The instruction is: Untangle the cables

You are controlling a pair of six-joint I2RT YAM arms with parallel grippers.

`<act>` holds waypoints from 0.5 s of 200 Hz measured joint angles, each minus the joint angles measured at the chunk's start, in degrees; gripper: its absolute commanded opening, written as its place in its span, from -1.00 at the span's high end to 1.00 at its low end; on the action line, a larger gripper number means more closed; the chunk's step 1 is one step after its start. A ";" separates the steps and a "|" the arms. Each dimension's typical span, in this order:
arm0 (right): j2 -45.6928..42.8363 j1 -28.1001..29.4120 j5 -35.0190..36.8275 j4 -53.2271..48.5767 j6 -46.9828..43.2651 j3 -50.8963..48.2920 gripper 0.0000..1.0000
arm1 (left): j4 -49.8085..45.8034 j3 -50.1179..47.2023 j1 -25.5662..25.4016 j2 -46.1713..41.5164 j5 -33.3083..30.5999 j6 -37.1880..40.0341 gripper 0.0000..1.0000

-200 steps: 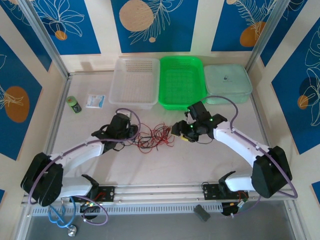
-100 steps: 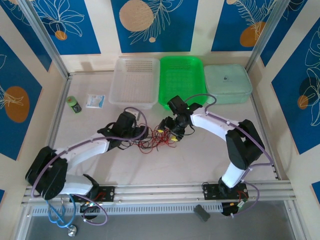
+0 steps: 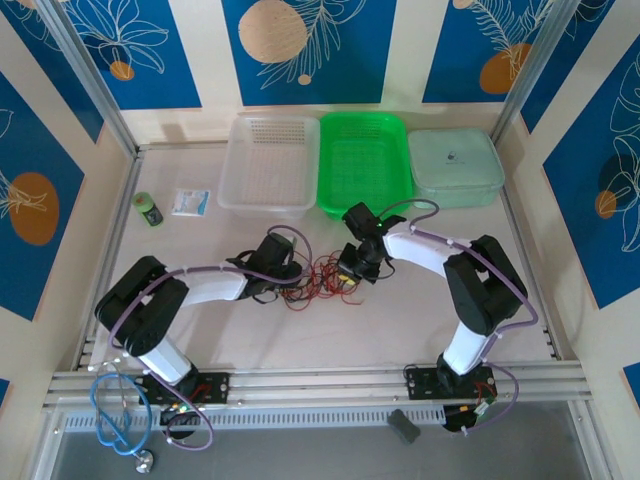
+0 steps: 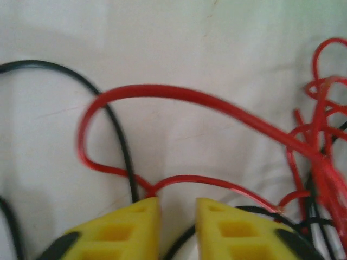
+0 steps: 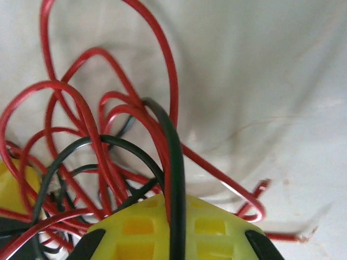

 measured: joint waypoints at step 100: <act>-11.93 -12.28 -14.51 15.58 -22.51 -16.76 1.00 | -12.28 4.28 0.37 0.11 -10.75 0.17 1.00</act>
